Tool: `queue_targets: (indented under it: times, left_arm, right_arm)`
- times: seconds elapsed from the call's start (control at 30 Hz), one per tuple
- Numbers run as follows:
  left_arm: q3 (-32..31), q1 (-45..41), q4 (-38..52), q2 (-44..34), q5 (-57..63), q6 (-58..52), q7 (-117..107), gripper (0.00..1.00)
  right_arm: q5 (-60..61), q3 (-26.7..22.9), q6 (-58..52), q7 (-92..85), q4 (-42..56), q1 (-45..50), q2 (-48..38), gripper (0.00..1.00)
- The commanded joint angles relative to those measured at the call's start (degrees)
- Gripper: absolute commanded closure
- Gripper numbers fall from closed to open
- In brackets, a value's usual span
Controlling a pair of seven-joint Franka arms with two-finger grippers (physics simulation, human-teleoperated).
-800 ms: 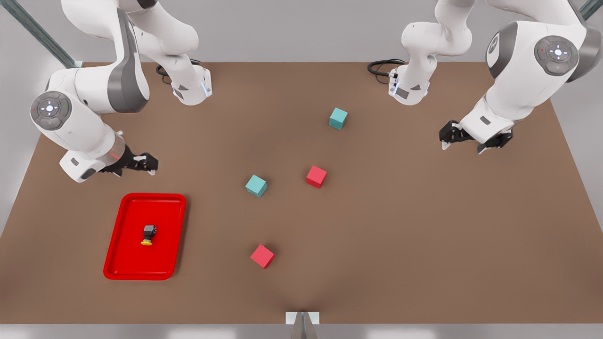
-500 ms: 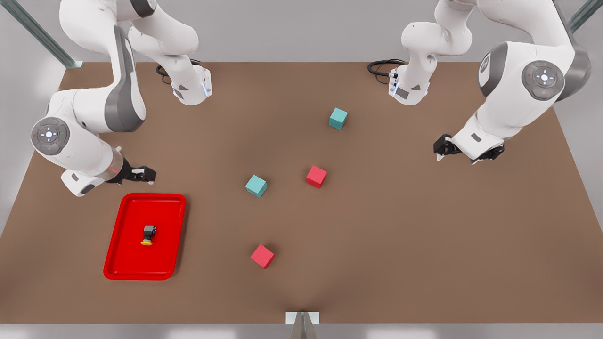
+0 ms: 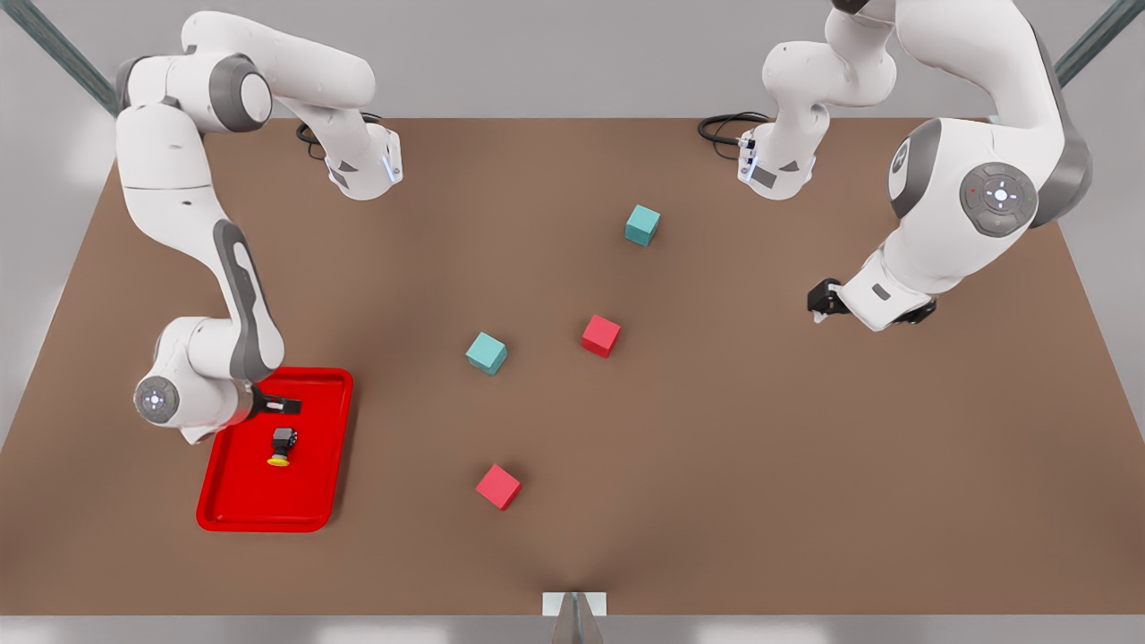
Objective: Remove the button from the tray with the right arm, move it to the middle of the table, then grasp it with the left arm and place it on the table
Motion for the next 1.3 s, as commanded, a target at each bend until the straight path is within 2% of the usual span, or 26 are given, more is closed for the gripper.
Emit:
queue_targets:
  times: [0.0, 0.13, 0.3, 0.87, 0.93, 1.07, 1.1, 1.13, 1.27]
  left_arm:
    - [0.0, 0.0, 0.0, -0.1, 0.0, 0.1, -0.4, 0.0]
    - [0.0, 0.0, 0.0, -0.1, 0.0, 0.0, -0.3, 0.0]
    - [0.0, 0.0, 0.0, 0.3, 0.1, 0.0, -0.3, 0.0]
    - [0.0, -1.0, 0.0, 0.7, 0.2, 0.0, -0.5, 0.0]
    - [0.0, -1.0, 0.0, 0.7, 0.2, 0.0, -0.5, 0.0]
    - [0.0, -1.0, 0.0, 0.7, 0.2, 0.0, -0.5, 0.0]
    - [0.0, -1.0, 0.0, 0.7, 0.2, 0.0, -0.5, 0.0]
    - [0.0, -1.0, 0.0, 0.8, 0.2, 0.0, -0.5, 0.0]
    - [0.0, -1.0, 0.0, 1.1, 0.2, 0.0, -0.5, 0.0]
  right_arm:
    - [-0.7, 0.0, 12.2, -4.0, -0.2, 0.0, 0.7, 0.0]
    - [-0.7, 0.0, 20.2, -4.3, 1.0, 0.5, 4.7, 0.0]
    - [-0.9, 0.0, 22.9, -7.2, 2.1, 0.4, 6.2, 0.0]
    - [-0.7, 0.4, 17.5, -6.6, 1.5, 0.2, 6.0, 0.0]
    - [-0.7, 0.5, 16.4, -6.6, 1.5, 0.2, 5.8, 0.14]
    - [-0.5, 0.5, 14.3, -6.5, 1.7, 0.3, 5.1, 0.23]
    - [-0.5, 0.5, 14.3, -6.5, 1.7, 0.3, 5.1, 0.32]
    - [-0.5, 0.5, 14.1, -6.5, 1.5, 0.3, 5.1, 0.35]
    - [-0.5, 0.5, 13.4, -6.4, 1.5, 0.5, 5.1, 0.42]
